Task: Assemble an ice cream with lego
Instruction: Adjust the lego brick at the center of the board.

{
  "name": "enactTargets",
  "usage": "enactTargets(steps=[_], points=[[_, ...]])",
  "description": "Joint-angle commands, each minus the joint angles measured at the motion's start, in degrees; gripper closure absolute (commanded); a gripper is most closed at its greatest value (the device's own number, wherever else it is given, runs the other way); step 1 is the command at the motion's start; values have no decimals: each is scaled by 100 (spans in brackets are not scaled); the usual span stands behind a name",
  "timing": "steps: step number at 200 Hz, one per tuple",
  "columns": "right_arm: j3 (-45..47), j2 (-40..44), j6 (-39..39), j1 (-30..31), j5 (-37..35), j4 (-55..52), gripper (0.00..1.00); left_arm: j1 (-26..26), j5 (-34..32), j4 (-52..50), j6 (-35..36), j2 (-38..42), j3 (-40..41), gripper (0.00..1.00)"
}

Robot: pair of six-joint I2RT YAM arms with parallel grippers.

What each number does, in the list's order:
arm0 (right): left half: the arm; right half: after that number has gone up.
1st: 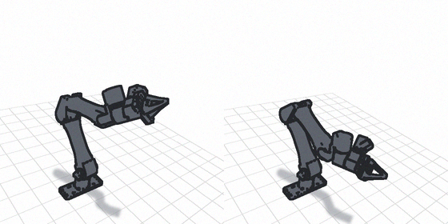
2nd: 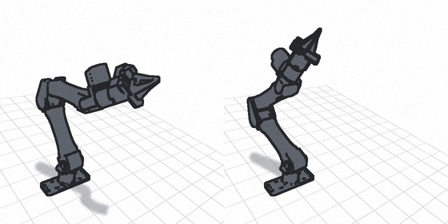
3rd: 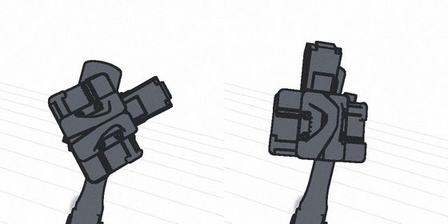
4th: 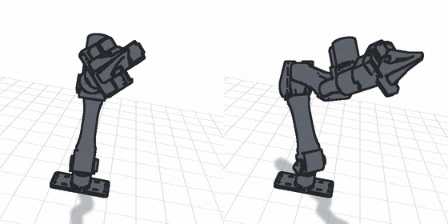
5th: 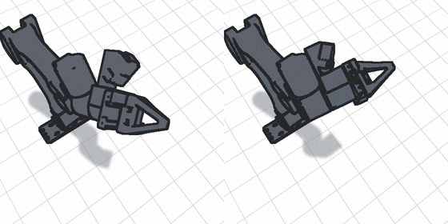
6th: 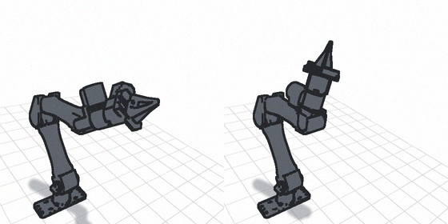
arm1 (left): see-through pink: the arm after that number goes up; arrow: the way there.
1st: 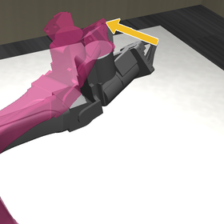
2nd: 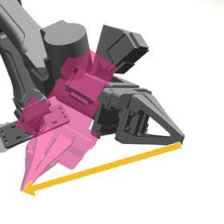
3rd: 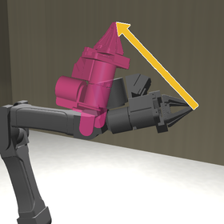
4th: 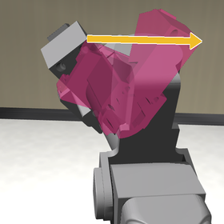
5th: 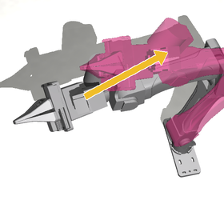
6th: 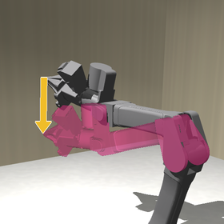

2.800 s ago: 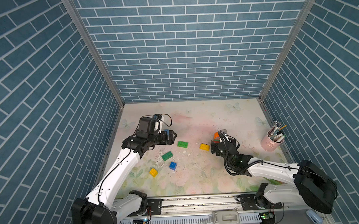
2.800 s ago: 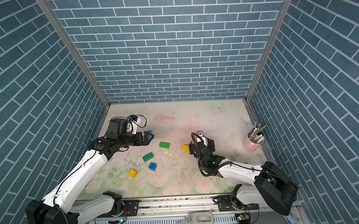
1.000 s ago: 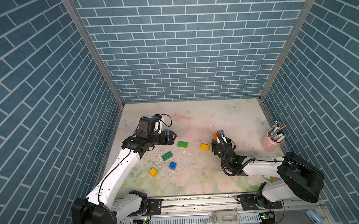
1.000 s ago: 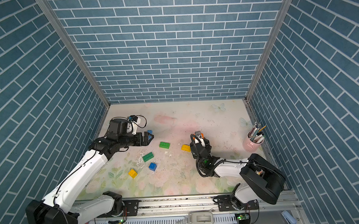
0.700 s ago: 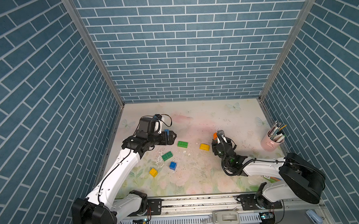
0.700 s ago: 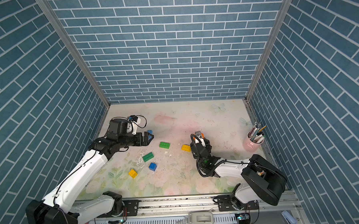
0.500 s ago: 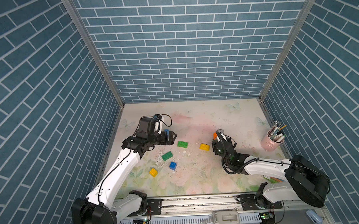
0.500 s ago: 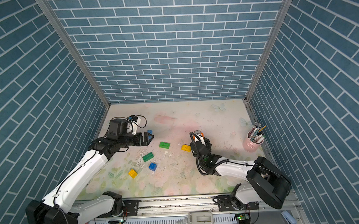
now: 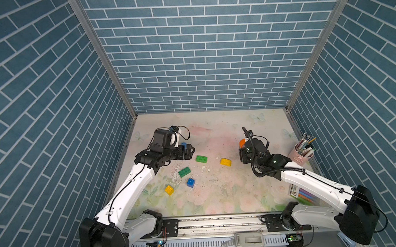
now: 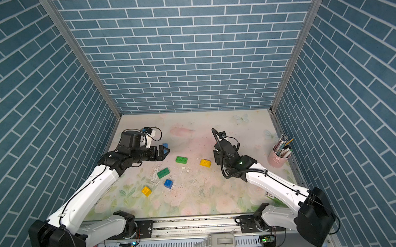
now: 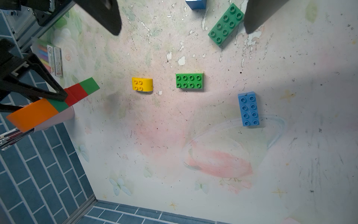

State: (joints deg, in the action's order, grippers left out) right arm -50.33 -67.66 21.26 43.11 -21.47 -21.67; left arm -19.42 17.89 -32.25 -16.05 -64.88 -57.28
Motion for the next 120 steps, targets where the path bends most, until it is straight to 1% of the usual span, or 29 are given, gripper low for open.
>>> enactTargets(steps=[1,23,43,68,92,110,114,120], points=[[-541,-123,414,-167,875,-1486,60,-16,50,-5,25,-27,-143,0],[-1042,-392,432,-367,1522,-2255,62,-18,66,-21,31,-25,-150,0],[-1382,-607,415,-534,1969,-2855,64,-18,74,-42,24,-25,-170,0],[-1716,-911,332,-689,2324,-3546,64,-18,79,-26,22,-21,-154,0],[-1879,-1194,306,-792,2577,-3972,64,-18,83,-17,15,-22,-142,0],[-1979,-1451,242,-865,2613,-4253,64,-18,82,-23,21,-16,-143,0],[-1993,-1506,224,-886,2808,-4310,64,-18,82,-22,23,-8,-143,0],[-2013,-1597,198,-909,2864,-4392,64,-18,83,-28,23,-7,-135,0]])
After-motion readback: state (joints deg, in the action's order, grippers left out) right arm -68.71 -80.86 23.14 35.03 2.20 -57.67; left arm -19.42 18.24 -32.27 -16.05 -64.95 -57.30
